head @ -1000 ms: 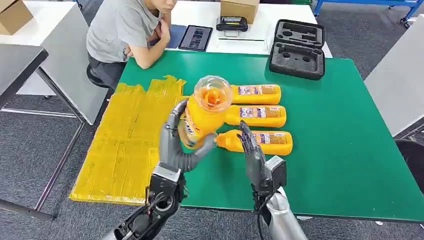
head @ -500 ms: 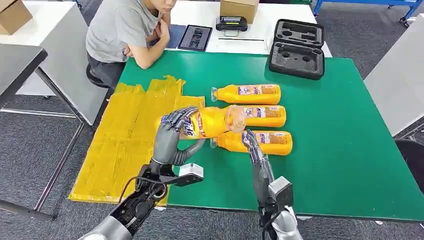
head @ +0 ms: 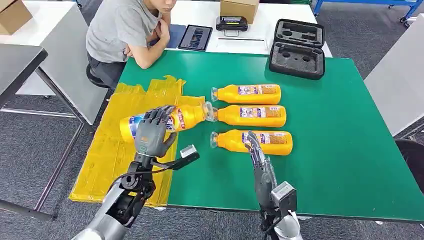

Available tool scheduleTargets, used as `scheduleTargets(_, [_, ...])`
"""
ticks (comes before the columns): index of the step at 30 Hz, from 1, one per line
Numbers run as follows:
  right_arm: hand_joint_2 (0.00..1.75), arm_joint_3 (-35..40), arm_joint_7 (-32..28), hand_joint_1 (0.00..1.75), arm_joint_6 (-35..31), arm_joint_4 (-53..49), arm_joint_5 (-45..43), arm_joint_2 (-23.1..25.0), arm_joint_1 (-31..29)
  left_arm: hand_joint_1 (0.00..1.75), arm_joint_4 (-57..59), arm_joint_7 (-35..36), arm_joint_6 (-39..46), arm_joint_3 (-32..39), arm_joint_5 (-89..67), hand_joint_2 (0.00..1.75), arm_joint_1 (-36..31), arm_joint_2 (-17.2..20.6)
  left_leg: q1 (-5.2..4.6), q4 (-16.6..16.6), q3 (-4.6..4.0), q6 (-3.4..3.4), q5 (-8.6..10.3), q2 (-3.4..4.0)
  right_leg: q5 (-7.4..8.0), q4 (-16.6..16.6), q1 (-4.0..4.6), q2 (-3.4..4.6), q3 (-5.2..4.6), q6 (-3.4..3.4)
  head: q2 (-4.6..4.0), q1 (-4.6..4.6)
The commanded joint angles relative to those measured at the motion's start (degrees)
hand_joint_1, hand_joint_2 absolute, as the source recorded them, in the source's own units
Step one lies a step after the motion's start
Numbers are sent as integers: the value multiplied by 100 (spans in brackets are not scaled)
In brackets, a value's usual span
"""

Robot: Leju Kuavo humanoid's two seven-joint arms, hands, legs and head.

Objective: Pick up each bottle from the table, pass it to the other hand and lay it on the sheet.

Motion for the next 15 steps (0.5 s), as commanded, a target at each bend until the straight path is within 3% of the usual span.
scheduleTargets(1, [0,12,-4,0,7,106,-11,-67,-54,175,1074,1684,109,-1259,-109,175,-684,587,10,-2,27,-14,-7,-5,-7,-5,10,-4,30,-16,0,0])
scheduleTargets(15, [0,12,-4,0,7,106,-11,-67,-54,175,1074,1684,109,-1259,-109,175,-684,587,13,0,34,-16,-13,4,-11,-5,14,5,36,-19,0,0])
